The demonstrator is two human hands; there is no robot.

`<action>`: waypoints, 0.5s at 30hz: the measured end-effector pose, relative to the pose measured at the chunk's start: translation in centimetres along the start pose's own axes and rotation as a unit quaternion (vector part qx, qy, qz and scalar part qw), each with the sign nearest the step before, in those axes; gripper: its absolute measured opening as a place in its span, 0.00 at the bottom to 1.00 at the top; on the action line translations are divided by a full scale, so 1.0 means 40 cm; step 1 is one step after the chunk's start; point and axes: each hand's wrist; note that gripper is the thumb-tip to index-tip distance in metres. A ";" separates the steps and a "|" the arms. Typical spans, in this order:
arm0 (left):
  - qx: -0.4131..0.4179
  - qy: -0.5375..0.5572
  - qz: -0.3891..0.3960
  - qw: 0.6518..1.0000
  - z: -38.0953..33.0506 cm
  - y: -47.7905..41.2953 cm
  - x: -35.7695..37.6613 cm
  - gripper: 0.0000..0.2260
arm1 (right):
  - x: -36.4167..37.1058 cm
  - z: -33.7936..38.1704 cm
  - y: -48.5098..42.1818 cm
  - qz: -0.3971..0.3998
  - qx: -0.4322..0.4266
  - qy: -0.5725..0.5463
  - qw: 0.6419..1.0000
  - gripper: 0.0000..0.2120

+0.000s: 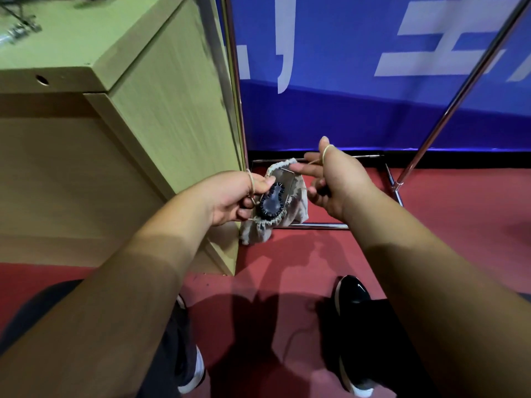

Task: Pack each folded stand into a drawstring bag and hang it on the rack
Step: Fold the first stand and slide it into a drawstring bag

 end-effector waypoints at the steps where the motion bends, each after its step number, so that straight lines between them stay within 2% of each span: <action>1: 0.005 -0.009 0.003 1.000 -0.003 0.003 0.000 0.07 | 0.002 0.002 0.002 0.004 -0.018 0.018 1.000 0.22; 5: 0.060 0.001 0.008 0.998 -0.018 0.012 -0.005 0.12 | 0.011 -0.004 -0.004 0.005 -0.048 0.101 0.994 0.23; 9: 0.131 0.022 -0.061 0.989 -0.029 0.011 -0.021 0.13 | -0.006 -0.006 -0.017 -0.053 -0.061 0.089 0.993 0.28; 11: 0.149 0.035 -0.092 0.984 -0.030 0.005 -0.026 0.15 | -0.011 0.000 -0.019 -0.057 -0.061 0.082 0.993 0.32; 13: 0.163 0.020 -0.116 0.980 -0.032 0.002 -0.027 0.13 | -0.013 0.002 -0.024 -0.047 -0.061 0.097 0.992 0.36; 15: 0.167 0.012 -0.102 0.981 -0.041 0.006 -0.028 0.07 | -0.016 -0.001 -0.024 -0.045 -0.085 0.117 0.988 0.38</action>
Point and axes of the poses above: each hand's wrist, its own y-axis away from the middle knuckle, its own x-axis out of the palm, z = x × y, and after that the axes turned 4 degrees about -y, right-handed
